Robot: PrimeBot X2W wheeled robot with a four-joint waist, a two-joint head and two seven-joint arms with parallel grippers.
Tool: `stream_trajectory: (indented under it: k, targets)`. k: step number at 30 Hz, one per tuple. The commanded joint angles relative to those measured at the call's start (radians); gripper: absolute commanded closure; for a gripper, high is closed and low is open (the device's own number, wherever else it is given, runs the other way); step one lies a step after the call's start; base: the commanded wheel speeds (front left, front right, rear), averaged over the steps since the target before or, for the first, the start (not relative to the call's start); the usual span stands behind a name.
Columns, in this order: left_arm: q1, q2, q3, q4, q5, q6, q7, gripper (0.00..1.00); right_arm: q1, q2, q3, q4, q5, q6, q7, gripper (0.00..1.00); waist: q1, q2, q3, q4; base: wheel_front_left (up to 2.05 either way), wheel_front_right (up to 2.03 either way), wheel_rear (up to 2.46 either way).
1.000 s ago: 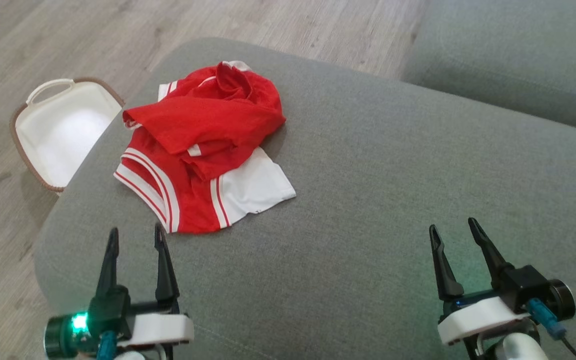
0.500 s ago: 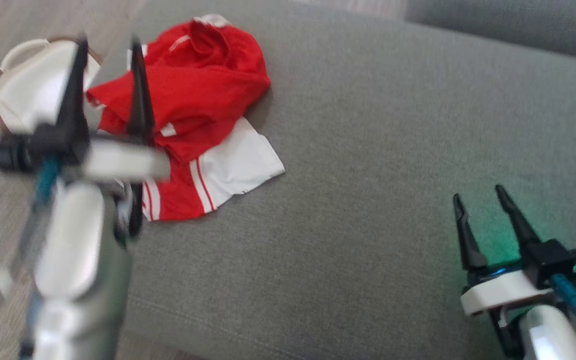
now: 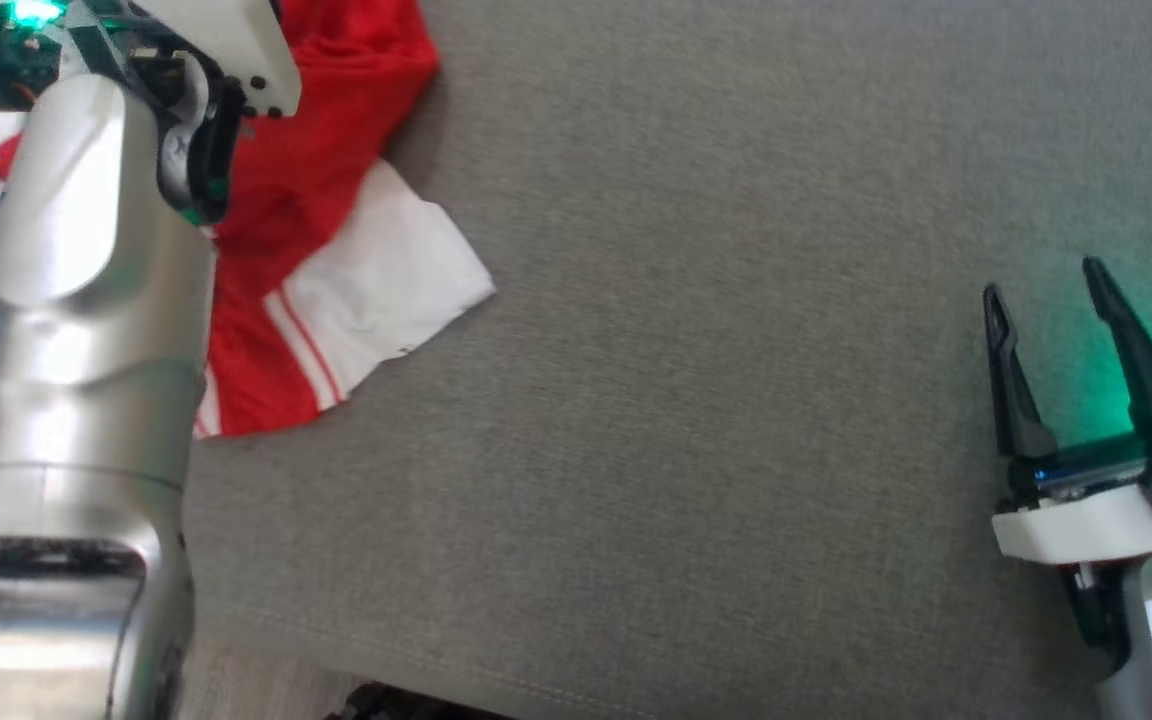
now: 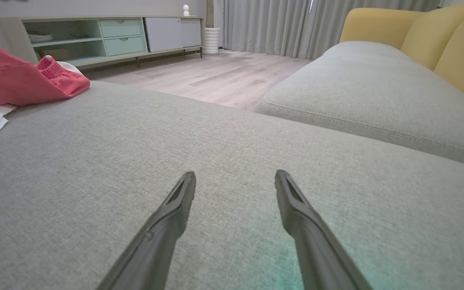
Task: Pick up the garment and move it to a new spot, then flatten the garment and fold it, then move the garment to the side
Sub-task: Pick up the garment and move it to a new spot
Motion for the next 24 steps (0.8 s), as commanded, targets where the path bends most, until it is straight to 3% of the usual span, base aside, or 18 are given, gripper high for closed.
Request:
stream_trajectory:
  k: [1,7,13,14,15,24]
  targets:
    - [-0.041,0.061,0.019,-0.002,-0.004,-0.004,0.024,0.0,-0.012,-0.014,0.022,-0.046,0.006,0.008,-0.011,0.0,-0.0003,0.0001,0.043,-0.042,0.0,0.0,0.0]
    - [-0.115,0.098,0.014,0.172,0.0,0.013,0.117,0.0,-0.034,-0.03,0.03,-0.115,0.01,0.008,-0.011,0.0,-0.0003,0.0001,0.1,-0.094,0.0,0.0,0.0]
    - [-0.119,0.117,0.017,0.28,0.0,0.035,0.065,0.0,-0.035,-0.024,0.029,-0.124,0.017,0.008,-0.011,0.0,-0.0003,0.0001,0.118,-0.132,0.0,0.0,0.0]
    - [-0.119,0.122,0.017,0.29,0.0,0.035,0.043,0.6,-0.034,-0.023,0.03,-0.124,0.019,0.008,-0.011,0.0,-0.0003,0.0001,0.12,-0.135,0.0,0.0,0.0]
    - [-0.121,0.125,0.016,0.298,0.0,0.029,0.02,1.0,-0.034,-0.022,0.03,-0.125,0.021,0.008,-0.011,0.0,-0.0003,0.0001,0.121,-0.138,0.0,0.0,0.0]
    - [-0.198,0.158,-0.036,0.331,0.044,-0.004,-0.198,1.0,-0.035,-0.006,0.054,-0.093,0.019,0.008,-0.011,0.0,-0.0003,0.0001,0.043,-0.143,0.0,0.0,0.0]
